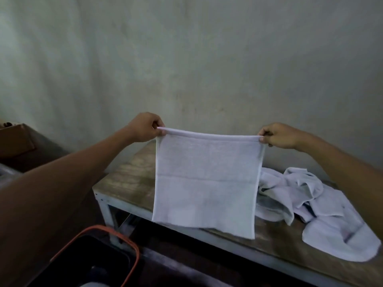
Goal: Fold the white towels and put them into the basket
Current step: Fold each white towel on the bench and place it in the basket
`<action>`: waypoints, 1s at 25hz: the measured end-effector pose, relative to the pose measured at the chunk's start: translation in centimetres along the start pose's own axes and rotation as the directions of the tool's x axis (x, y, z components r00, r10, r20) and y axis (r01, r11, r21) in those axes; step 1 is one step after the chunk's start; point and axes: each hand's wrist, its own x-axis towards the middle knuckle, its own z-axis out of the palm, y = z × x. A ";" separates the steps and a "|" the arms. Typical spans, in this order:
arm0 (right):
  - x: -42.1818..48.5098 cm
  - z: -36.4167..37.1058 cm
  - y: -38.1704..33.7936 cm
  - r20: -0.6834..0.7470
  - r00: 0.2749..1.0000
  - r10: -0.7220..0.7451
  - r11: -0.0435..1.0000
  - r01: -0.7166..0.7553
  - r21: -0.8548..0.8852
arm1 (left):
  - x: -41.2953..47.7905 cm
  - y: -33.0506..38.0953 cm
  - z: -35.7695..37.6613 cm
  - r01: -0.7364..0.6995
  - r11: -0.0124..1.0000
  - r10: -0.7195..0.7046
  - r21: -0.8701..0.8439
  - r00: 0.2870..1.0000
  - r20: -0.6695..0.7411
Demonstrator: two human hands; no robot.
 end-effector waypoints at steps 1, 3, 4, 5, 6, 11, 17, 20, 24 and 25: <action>1.0 1.2 0.6 -0.034 0.999 -0.008 0.999 0.007 -0.035 | 0.5 -0.8 1.4 0.014 1.000 -0.015 -0.013 0.999 -0.037; 2.5 3.3 1.6 -0.118 0.993 -0.029 0.996 0.020 -0.082 | 1.1 -2.2 3.8 0.055 0.996 -0.062 -0.071 0.992 -0.106; 2.8 4.1 2.1 -0.148 0.988 -0.038 0.996 0.025 -0.088 | 1.1 -2.7 4.8 0.072 0.993 -0.083 -0.092 0.989 -0.126; 2.9 5.0 2.4 -0.163 0.985 -0.048 0.995 0.034 -0.090 | 0.8 -3.0 5.7 0.081 0.991 -0.095 -0.105 0.987 -0.132; 2.8 5.9 2.9 -0.167 0.984 -0.054 0.995 0.040 -0.087 | 0.3 -3.3 6.7 0.085 0.990 -0.099 -0.112 0.987 -0.124; 1.0 10.3 5.9 -0.106 0.994 -0.014 1.000 0.015 0.007 | -2.9 -4.9 10.6 0.017 0.997 -0.019 -0.077 0.999 -0.028; 1.5 12.5 6.6 0.049 0.998 0.026 1.000 -0.026 0.000 | -1.7 -6.6 13.7 0.024 1.000 -0.026 0.014 0.986 0.167; 4.9 11.3 6.4 -0.264 0.963 0.045 0.998 -0.032 0.053 | 1.5 -5.8 13.7 0.027 0.987 -0.046 -0.158 0.992 -0.118; 4.7 12.5 6.3 -0.316 0.947 0.054 0.996 -0.029 0.085 | 0.3 -7.2 16.0 0.006 0.982 -0.053 -0.188 0.968 -0.246; 3.7 13.2 6.6 -0.264 0.964 0.039 0.998 -0.025 0.059 | -0.9 -8.1 16.8 0.006 0.987 -0.041 -0.163 0.976 -0.214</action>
